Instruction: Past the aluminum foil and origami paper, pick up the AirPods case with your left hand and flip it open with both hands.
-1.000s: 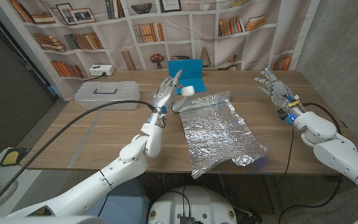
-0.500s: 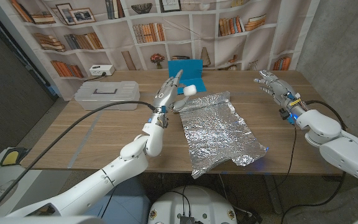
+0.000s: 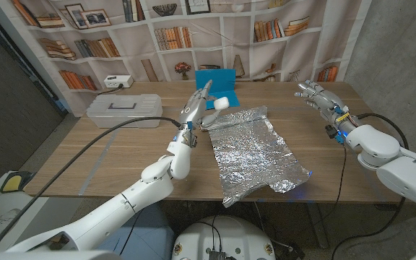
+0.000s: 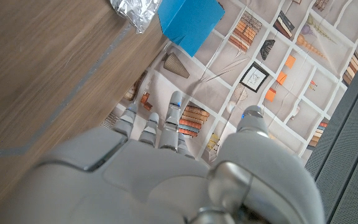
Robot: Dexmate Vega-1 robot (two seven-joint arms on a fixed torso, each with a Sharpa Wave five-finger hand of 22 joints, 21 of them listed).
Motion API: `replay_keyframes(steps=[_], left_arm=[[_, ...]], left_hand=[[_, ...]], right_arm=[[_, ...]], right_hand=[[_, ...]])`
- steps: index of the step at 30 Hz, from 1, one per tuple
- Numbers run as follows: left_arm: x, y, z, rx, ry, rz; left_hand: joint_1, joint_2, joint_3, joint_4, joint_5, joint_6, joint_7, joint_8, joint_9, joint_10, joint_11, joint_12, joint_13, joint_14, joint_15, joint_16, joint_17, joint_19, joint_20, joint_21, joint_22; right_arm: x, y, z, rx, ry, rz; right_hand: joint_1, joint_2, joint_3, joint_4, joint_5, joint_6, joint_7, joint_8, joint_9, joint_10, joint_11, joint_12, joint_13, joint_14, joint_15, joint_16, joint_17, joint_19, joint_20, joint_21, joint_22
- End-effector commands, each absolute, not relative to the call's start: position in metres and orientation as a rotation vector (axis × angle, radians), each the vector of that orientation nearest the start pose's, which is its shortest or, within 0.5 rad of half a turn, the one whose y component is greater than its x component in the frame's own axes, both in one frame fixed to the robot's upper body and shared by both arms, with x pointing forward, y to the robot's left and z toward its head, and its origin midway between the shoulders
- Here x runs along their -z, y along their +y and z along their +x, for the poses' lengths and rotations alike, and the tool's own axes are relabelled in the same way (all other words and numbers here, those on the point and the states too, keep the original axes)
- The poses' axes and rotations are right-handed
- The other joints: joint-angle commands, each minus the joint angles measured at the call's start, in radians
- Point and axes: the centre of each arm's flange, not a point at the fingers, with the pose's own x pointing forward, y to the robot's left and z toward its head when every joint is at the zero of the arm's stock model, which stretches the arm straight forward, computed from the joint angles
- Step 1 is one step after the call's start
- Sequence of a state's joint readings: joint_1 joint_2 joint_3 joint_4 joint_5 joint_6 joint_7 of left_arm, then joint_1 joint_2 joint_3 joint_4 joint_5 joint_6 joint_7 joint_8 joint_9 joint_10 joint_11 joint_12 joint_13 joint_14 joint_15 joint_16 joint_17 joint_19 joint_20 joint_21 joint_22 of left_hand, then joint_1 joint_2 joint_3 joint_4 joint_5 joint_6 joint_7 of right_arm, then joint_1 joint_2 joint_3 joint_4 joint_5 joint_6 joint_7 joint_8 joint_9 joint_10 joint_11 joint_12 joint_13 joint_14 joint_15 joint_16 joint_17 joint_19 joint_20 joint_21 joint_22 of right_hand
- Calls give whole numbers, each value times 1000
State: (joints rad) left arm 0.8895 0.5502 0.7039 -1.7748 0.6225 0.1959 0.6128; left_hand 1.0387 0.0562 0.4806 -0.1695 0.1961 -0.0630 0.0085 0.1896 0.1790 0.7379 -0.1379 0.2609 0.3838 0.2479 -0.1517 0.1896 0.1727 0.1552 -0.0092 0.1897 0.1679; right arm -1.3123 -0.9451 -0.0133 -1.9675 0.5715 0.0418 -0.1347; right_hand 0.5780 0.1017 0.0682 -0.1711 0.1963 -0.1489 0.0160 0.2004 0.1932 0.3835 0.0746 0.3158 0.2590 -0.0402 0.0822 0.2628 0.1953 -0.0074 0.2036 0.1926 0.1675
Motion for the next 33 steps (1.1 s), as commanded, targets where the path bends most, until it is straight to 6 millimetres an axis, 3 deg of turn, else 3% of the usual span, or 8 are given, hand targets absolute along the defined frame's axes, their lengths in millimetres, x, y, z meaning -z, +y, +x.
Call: replay_keyframes(steps=[1,10,22,30,33], left_arm=[[12,114,555,-257,-1018,995],[13,111,558,-235,-1014,966],[12,105,563,-196,-1032,923],[9,96,567,-145,-1048,902],[9,94,569,-129,-1050,882]], left_hand=[[6,9,-4,1,4,-3,-13,2,4,72,-75,1,4,-1,-5,-1,1,3,-8,-3,1],[8,10,-7,2,5,-1,-13,3,4,79,-75,3,5,3,-4,1,1,4,-8,-2,1],[11,10,-11,2,5,2,-14,5,4,82,-76,2,6,0,-5,0,1,3,-9,-2,1],[12,11,-14,3,5,4,-17,5,4,81,-75,1,6,0,-5,0,1,3,-9,-2,1],[12,11,-15,3,5,5,-18,5,4,81,-76,1,6,0,-5,0,1,3,-9,-2,1]], right_arm=[[-27,-340,492,-101,-592,-430],[-33,-323,480,-46,-582,-501],[-38,-308,471,9,-552,-588],[-42,-292,471,-20,-547,-629],[-43,-287,472,-33,-542,-648]], right_hand=[[21,-1,6,-3,4,-18,1,-1,5,16,3,-3,-1,15,3,4,1,9,3,1,1],[59,-2,23,-5,8,-39,9,-4,5,47,-6,-2,-8,44,-8,10,0,22,3,2,2],[110,-29,43,6,6,-76,26,-5,5,188,-26,23,-22,162,-31,42,-2,82,1,9,2],[114,-38,43,9,3,-82,33,-5,5,203,-37,21,-25,182,-42,46,-2,99,2,10,2],[141,-18,62,6,14,-92,26,-7,5,185,-39,10,-22,170,-42,38,-1,105,5,7,1]])
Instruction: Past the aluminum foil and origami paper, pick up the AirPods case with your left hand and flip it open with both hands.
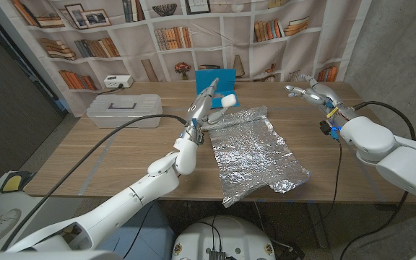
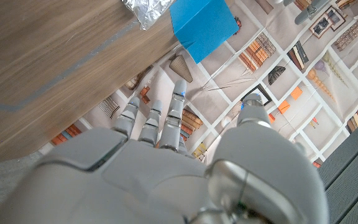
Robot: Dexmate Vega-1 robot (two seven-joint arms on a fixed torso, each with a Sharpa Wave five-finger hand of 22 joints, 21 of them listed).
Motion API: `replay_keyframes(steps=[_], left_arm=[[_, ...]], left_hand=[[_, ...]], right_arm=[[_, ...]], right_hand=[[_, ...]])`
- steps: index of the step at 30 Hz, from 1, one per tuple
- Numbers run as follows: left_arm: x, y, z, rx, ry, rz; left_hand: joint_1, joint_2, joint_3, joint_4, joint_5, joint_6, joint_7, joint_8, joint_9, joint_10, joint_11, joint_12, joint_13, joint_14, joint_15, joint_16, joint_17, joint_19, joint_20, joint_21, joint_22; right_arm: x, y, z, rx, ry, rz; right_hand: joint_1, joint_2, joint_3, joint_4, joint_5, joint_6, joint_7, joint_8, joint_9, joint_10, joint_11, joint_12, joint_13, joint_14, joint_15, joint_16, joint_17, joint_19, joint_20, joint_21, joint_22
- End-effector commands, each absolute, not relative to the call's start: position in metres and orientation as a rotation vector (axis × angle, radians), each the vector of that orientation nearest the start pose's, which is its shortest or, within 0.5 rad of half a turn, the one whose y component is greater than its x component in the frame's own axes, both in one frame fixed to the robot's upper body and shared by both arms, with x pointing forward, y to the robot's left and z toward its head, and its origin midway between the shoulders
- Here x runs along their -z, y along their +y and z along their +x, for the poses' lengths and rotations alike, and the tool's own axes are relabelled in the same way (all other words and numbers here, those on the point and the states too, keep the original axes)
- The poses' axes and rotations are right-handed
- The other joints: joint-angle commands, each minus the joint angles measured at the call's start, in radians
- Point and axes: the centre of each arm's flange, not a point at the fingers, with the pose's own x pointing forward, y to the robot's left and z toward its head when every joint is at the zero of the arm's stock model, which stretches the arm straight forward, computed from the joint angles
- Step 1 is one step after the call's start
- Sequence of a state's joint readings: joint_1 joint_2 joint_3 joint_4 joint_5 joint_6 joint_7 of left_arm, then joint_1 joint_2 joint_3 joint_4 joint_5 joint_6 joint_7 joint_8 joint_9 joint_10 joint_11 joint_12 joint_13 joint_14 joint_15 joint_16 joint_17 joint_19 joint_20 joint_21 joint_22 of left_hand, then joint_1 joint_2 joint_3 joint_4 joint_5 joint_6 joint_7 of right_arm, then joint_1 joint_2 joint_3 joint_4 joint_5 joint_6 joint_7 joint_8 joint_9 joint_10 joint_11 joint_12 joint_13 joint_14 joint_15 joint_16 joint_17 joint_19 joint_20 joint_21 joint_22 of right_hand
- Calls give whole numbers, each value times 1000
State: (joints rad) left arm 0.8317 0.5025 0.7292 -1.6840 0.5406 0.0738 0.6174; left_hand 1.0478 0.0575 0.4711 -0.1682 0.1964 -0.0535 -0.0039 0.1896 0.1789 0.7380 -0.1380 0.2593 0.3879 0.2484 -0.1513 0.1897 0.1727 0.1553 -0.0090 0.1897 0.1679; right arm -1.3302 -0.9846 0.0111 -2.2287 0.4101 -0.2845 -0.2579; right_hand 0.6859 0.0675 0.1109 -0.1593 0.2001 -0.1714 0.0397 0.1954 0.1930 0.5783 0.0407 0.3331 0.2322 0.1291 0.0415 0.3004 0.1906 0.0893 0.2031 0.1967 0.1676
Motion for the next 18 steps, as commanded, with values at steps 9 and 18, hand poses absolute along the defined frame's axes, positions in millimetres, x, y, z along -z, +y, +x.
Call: replay_keyframes(steps=[9,18], left_arm=[[7,87,572,-95,-1070,852],[7,82,575,-79,-1075,838]], left_hand=[[4,10,-9,2,5,7,-14,9,4,87,-75,3,2,5,-6,2,1,4,-8,-1,1],[8,11,-12,1,5,16,-14,11,4,97,-76,6,3,10,-6,3,1,7,-9,0,1]], right_arm=[[-45,-276,473,-56,-533,-688],[-47,-267,472,-72,-529,-717]], right_hand=[[44,12,25,-6,16,-89,5,-6,5,-15,-2,-12,8,-8,12,-6,3,5,8,-2,1],[57,15,33,-8,23,-98,1,-6,5,-24,-4,-18,11,-11,10,-10,4,0,8,-6,1]])
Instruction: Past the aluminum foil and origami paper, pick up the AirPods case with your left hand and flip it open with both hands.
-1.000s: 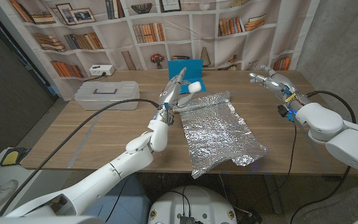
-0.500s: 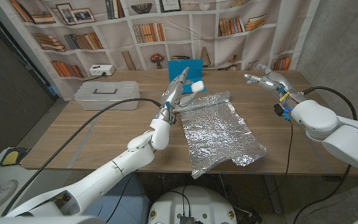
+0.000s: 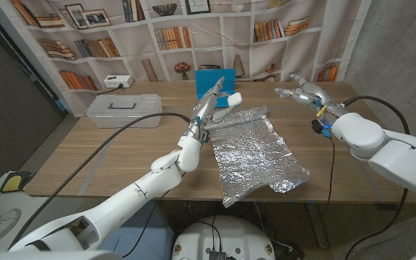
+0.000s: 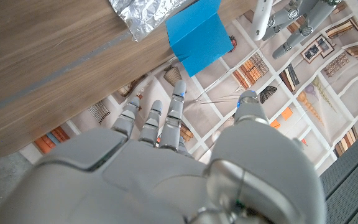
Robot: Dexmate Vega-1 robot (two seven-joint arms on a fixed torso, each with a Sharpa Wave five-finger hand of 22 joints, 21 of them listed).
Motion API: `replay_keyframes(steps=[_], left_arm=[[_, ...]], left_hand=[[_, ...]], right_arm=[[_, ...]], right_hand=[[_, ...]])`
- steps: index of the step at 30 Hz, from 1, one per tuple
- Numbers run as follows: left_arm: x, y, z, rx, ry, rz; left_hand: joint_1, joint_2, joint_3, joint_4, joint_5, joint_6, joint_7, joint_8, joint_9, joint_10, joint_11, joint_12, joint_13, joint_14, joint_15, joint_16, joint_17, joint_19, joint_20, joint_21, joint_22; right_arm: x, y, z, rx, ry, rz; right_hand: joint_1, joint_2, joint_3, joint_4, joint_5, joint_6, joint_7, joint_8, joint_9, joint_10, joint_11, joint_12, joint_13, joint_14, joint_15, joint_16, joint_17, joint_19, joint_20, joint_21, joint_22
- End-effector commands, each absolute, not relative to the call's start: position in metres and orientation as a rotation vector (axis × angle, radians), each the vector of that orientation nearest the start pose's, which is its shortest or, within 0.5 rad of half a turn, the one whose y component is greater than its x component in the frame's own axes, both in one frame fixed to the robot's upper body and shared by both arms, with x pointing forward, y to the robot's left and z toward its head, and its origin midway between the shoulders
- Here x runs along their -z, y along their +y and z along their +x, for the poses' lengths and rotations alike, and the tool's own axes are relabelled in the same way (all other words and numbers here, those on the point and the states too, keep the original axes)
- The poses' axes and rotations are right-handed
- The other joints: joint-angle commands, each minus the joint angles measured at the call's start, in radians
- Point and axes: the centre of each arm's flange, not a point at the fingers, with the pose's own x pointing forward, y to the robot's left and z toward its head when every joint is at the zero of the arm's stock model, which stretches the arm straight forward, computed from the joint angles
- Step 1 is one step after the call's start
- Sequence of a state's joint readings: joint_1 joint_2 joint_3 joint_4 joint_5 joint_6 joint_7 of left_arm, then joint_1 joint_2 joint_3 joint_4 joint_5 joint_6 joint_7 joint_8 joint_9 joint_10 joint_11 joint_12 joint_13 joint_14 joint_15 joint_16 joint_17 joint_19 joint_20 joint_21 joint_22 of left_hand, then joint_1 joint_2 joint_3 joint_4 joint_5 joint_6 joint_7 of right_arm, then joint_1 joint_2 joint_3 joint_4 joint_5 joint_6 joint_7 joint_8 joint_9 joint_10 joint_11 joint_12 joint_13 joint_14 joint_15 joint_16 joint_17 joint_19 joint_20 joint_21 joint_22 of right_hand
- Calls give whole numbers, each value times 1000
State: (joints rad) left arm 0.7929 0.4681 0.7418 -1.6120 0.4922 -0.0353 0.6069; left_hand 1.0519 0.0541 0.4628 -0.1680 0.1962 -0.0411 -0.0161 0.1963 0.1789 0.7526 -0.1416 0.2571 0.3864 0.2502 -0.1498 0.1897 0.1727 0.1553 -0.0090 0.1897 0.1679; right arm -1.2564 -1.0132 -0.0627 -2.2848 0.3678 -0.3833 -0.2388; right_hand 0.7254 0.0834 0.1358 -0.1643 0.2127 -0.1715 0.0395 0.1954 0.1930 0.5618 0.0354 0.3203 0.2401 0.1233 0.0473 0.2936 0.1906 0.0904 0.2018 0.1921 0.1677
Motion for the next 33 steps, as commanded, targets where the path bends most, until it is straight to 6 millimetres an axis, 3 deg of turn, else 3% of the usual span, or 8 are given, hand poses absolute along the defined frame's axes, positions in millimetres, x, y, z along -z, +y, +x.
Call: replay_keyframes(steps=[1,23,26,33], left_arm=[[6,81,575,-75,-1077,839],[11,76,570,-67,-1083,841],[11,75,570,-60,-1085,844],[12,72,568,-51,-1091,855]], left_hand=[[4,15,-4,1,6,4,-2,5,4,82,-73,8,5,8,-8,3,1,7,-9,0,1],[12,17,-11,1,7,24,6,8,4,84,-73,4,6,9,-8,2,1,7,-10,-1,1],[12,17,-12,1,7,26,5,8,4,86,-73,5,6,9,-10,2,1,7,-9,-1,1],[14,18,-14,1,7,31,7,9,4,87,-72,4,6,11,-9,2,1,7,-8,-1,1]], right_arm=[[-47,-266,471,-73,-529,-721],[-49,-240,463,-2,-495,-770],[-48,-234,460,11,-492,-801],[-48,-224,457,0,-483,-836]], right_hand=[[18,-1,9,-3,11,-98,1,-6,5,-7,1,-5,3,-6,4,-3,4,-1,10,-1,1],[27,-22,10,0,19,-104,7,-3,5,17,0,-1,11,30,-3,4,3,9,7,0,2],[31,-24,13,4,22,-142,27,-12,6,-1,5,-12,14,25,-2,0,5,15,9,0,2],[38,-25,18,7,24,-177,27,-14,6,-14,4,-21,18,21,-2,-4,6,18,9,-1,2]])
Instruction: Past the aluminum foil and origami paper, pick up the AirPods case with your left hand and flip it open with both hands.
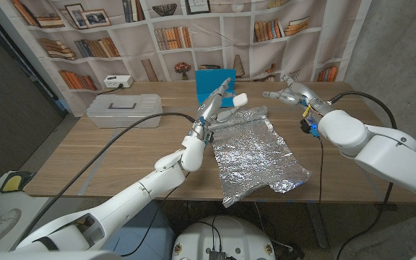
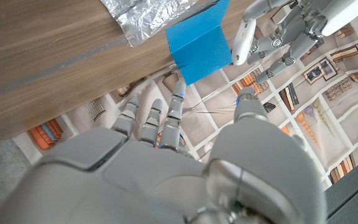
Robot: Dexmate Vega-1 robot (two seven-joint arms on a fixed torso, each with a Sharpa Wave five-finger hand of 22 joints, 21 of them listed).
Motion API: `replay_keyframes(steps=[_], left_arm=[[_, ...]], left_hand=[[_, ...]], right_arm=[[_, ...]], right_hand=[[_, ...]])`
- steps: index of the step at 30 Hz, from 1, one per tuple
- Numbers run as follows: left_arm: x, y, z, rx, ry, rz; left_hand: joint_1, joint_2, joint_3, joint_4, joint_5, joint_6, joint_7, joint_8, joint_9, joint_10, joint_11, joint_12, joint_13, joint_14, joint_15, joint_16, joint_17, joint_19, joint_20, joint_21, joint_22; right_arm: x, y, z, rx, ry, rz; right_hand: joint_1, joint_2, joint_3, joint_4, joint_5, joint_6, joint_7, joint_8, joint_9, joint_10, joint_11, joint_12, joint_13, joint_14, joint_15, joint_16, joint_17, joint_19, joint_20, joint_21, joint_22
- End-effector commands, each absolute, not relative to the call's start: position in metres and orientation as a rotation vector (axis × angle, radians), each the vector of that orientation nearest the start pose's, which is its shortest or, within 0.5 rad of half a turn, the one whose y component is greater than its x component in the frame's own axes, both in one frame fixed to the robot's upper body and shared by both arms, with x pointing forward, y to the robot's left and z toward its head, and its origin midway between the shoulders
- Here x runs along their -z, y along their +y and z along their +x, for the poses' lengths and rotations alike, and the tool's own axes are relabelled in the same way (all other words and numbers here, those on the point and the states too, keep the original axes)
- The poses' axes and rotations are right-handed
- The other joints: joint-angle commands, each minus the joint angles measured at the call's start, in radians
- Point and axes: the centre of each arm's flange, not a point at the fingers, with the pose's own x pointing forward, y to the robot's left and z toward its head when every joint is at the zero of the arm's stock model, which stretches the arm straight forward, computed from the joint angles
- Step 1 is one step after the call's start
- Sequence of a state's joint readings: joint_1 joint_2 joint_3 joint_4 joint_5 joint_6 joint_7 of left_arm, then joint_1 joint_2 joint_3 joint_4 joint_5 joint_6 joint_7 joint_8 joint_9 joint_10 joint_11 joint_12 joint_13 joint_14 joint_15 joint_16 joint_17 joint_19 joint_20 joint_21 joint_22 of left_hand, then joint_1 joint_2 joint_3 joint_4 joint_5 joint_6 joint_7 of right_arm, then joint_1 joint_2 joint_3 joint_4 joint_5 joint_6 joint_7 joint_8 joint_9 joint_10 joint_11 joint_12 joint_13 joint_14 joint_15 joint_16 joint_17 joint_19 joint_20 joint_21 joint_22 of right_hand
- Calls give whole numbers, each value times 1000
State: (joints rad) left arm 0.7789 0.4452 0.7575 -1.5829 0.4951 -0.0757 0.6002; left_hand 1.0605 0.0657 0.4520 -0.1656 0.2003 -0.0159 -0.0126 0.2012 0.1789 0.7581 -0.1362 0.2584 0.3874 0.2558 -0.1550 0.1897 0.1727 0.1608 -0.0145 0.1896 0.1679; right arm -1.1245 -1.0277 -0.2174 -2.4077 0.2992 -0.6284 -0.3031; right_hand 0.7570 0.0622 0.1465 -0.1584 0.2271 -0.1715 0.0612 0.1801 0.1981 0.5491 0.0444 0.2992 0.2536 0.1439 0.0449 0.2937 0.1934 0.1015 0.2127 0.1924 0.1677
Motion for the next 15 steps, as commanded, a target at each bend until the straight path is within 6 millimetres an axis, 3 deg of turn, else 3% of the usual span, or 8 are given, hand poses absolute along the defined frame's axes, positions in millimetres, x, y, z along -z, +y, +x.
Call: replay_keyframes(steps=[1,15], left_arm=[[13,72,568,-51,-1093,853],[17,67,562,-28,-1118,826]], left_hand=[[5,6,-4,-1,3,6,3,4,4,82,-78,3,5,5,-4,2,1,2,-3,-1,1],[10,7,-8,-1,4,16,0,4,4,91,-78,4,6,12,-9,3,1,6,-4,0,1]], right_arm=[[-47,-223,457,4,-480,-837],[-45,-216,456,29,-444,-852]], right_hand=[[7,-3,8,2,10,-176,1,4,1,0,-9,0,6,2,-3,-4,4,7,-2,-2,2],[-6,8,11,17,9,-196,13,7,2,36,-3,11,15,44,-1,13,9,23,-4,1,2]])
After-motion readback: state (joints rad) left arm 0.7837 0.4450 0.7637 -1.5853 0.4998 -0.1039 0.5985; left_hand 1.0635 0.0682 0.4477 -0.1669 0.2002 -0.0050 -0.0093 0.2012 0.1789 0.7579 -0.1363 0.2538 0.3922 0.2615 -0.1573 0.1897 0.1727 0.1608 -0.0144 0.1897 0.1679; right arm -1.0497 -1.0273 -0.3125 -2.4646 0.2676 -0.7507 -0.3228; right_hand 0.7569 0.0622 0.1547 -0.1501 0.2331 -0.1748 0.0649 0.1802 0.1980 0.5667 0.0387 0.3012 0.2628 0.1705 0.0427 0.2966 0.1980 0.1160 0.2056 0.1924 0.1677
